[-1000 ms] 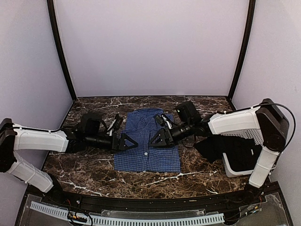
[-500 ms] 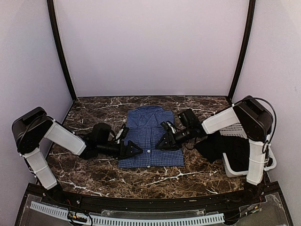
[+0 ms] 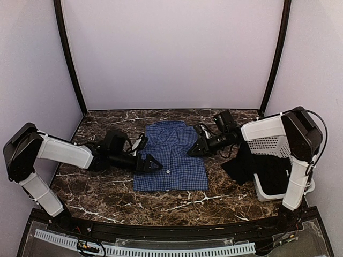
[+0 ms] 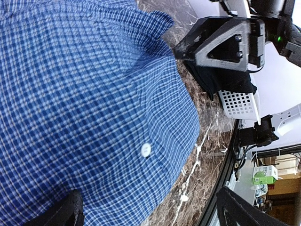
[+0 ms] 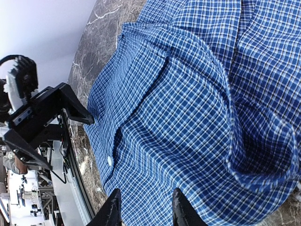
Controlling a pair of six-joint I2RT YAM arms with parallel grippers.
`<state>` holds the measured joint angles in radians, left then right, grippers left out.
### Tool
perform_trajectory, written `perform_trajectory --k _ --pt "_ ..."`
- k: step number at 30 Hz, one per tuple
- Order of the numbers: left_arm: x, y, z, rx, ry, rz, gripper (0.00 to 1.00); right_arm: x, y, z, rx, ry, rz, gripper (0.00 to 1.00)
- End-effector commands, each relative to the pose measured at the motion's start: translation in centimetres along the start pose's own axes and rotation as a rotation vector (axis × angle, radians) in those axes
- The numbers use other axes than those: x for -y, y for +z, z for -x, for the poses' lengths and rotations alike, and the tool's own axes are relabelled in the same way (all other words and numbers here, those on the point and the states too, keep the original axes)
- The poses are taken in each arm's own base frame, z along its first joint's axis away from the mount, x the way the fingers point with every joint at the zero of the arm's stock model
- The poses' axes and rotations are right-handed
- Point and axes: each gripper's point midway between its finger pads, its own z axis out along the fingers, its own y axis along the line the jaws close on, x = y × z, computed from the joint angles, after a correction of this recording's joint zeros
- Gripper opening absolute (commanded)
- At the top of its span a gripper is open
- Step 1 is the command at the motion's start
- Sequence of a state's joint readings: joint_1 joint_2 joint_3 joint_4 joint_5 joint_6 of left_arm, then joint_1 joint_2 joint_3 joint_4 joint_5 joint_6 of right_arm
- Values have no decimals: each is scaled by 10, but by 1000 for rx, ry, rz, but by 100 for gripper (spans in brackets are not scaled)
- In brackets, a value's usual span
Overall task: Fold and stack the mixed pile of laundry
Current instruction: Smooth out the 2/3-rectangle-folded shirt at the center of the board.
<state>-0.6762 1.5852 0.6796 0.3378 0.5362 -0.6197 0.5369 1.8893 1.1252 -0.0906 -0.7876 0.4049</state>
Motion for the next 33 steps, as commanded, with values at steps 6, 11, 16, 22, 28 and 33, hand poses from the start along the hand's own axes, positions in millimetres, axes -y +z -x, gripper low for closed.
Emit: perform_trajectory --k 6,11,16,22,28,33 --pt "16 4 26 -8 78 -12 98 -2 -14 25 35 -83 -125 35" --pt "5 9 20 -19 64 13 96 7 -44 26 67 -141 -320 34" --pt "2 13 18 -26 64 17 96 26 -55 28 65 -177 -462 41" --pt "1 18 14 -50 82 33 96 32 -31 29 -20 -235 -453 47" --pt "-2 19 11 -57 77 42 95 39 -14 33 -52 -257 -498 41" --pt "-5 20 10 -60 75 51 95 52 -10 46 -40 -246 -560 20"
